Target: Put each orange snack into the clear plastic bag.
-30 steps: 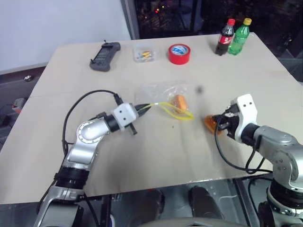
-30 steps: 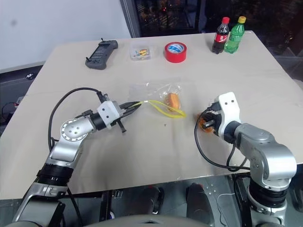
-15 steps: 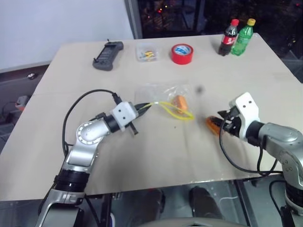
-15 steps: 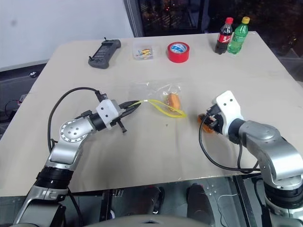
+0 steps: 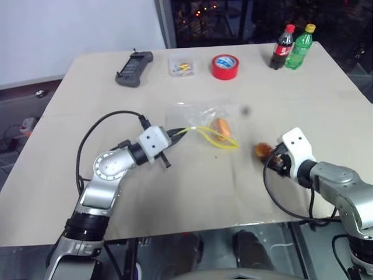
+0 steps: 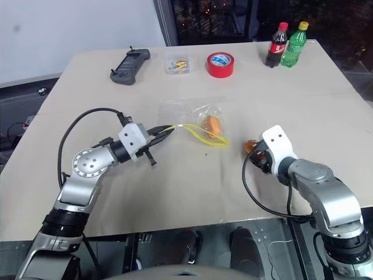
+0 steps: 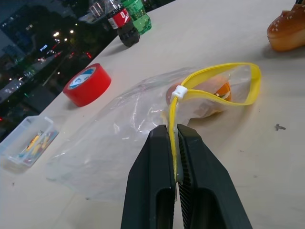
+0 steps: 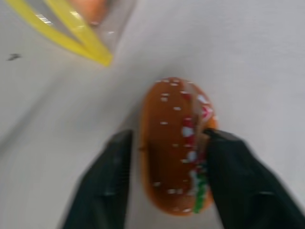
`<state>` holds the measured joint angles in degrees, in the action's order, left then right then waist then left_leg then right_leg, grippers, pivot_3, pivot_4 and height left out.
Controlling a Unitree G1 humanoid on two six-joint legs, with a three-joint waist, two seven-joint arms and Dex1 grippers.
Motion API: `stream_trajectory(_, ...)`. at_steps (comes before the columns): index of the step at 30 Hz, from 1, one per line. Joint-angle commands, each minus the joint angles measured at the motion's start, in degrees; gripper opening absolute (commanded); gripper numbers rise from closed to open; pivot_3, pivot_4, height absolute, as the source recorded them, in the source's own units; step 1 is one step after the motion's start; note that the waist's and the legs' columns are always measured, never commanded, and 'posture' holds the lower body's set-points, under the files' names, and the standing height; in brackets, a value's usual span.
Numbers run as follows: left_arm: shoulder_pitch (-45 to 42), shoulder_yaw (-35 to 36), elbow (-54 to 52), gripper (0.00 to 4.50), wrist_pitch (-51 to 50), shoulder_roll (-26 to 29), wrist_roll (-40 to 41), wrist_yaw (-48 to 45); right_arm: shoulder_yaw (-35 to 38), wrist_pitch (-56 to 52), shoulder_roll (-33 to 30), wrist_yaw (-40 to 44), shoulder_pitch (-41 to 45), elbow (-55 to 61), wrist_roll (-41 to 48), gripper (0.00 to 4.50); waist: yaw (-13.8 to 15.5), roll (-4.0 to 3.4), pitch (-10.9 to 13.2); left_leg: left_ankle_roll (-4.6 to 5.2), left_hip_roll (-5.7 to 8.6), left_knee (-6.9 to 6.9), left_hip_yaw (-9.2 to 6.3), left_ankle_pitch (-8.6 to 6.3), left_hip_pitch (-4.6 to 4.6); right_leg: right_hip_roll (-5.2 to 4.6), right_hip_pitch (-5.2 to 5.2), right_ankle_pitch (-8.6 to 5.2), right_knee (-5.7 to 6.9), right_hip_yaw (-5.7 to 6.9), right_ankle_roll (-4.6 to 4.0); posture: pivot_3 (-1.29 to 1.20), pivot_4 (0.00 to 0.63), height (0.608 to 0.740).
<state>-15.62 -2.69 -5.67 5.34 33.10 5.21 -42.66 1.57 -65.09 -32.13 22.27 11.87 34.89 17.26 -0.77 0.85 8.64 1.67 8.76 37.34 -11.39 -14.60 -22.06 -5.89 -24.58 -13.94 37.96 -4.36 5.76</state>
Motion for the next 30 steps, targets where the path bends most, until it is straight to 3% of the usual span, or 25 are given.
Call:
stream_trajectory(1,0.0,1.3,-2.3,0.00,-0.1,0.0,0.7,0.8,-2.2,2.2,-1.2,0.4,-0.4,-0.4,-0.9,0.45,0.0,0.00,0.0,0.00,0.00,0.00,0.00,0.00,0.01,0.00,0.01,0.00,0.00,0.00,0.00,0.00,0.150,0.740)
stream_trajectory(2,0.1,1.4,-2.3,0.00,-0.2,-0.1,0.7,1.0,-2.7,3.3,-1.8,0.9,-0.5,-0.2,-1.1,0.04,0.0,0.00,0.0,0.00,-0.01,0.00,0.00,0.00,0.01,0.00,0.02,0.00,0.00,0.00,0.00,0.00,0.150,0.740)
stream_trajectory(6,0.4,1.7,-2.5,0.00,-1.1,-0.6,1.1,1.8,-4.6,8.4,-3.4,3.2,1.1,1.2,-1.4,0.02,0.0,0.00,0.0,0.00,0.00,0.00,0.02,0.00,0.03,0.03,0.04,0.00,0.00,0.00,0.00,0.00,0.150,0.740)
stream_trajectory(9,0.7,2.0,-3.2,0.00,-2.6,-1.2,1.8,2.5,-5.7,9.6,-1.6,5.7,4.3,2.3,1.5,0.02,-0.1,0.01,0.0,0.00,-0.01,0.00,0.00,0.00,0.01,0.01,0.02,0.00,0.00,0.00,0.01,0.00,0.150,0.740)
stream_trajectory(17,2.1,2.0,-5.7,0.00,-4.2,-1.3,1.6,3.1,-16.2,13.8,5.2,6.3,13.7,-4.2,-0.7,0.02,0.2,0.03,0.0,0.00,0.01,-0.01,-0.08,0.00,-0.02,0.04,0.02,0.00,-0.05,0.09,0.00,0.00,0.150,0.740)
stream_trajectory(30,4.3,1.8,-8.4,0.00,-4.0,-0.5,1.7,2.2,-15.3,10.8,9.0,4.5,15.8,-8.7,0.0,0.02,-0.1,0.03,0.0,0.00,0.01,-0.02,-0.09,0.00,-0.04,0.06,-0.02,0.00,-0.05,0.09,0.00,0.00,0.150,0.740)
